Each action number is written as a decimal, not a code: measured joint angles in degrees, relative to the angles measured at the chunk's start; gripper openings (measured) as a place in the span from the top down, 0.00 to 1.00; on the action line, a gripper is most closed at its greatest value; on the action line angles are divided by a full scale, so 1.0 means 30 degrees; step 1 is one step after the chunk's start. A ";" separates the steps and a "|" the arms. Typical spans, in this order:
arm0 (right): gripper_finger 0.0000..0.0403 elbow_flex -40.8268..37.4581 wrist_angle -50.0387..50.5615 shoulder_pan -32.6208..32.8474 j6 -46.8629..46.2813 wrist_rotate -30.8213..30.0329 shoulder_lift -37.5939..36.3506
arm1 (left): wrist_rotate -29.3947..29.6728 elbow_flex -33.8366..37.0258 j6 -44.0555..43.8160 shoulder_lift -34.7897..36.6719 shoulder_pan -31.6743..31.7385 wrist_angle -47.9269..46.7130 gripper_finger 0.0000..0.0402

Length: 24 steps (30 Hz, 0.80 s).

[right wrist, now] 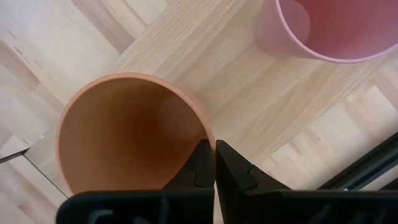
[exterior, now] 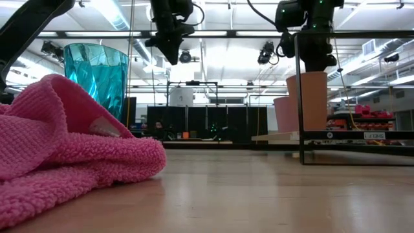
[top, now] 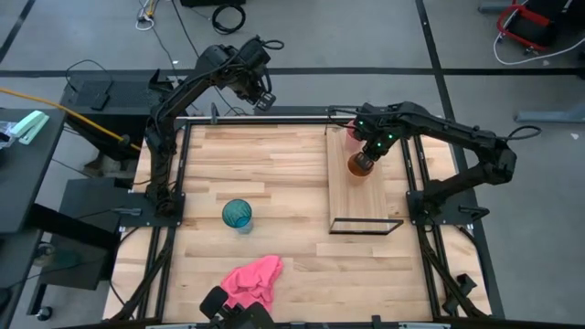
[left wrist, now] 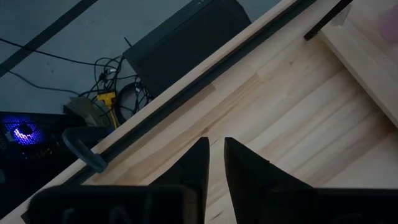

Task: Stack small to large cups/mugs on shelf
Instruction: Put the orange cup on the shelf

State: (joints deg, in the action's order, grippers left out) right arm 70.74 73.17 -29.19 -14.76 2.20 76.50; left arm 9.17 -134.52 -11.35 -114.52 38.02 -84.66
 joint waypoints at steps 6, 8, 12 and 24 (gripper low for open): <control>0.99 0.0000 -0.0163 0.0000 0.0131 -0.0145 0.0237 | 0.0000 0.0000 0.0000 0.0000 0.0000 -0.0052 0.87; 0.99 0.0000 -0.0130 0.0000 0.0131 -0.0146 0.0237 | 0.0000 0.0000 0.0000 0.0000 0.0000 -0.0052 0.87; 0.99 0.0000 0.0030 0.0029 0.0138 -0.0146 0.0237 | 0.0000 0.0000 0.0000 0.0000 0.0000 -0.0052 0.86; 0.88 0.0000 0.0146 0.0029 0.0138 -0.0066 0.0237 | 0.0000 0.0000 0.0000 0.0007 0.0000 -0.0045 0.87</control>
State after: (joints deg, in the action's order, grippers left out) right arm 70.74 73.60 -29.10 -14.35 2.00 77.21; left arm 9.17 -134.52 -11.35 -114.50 38.02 -84.79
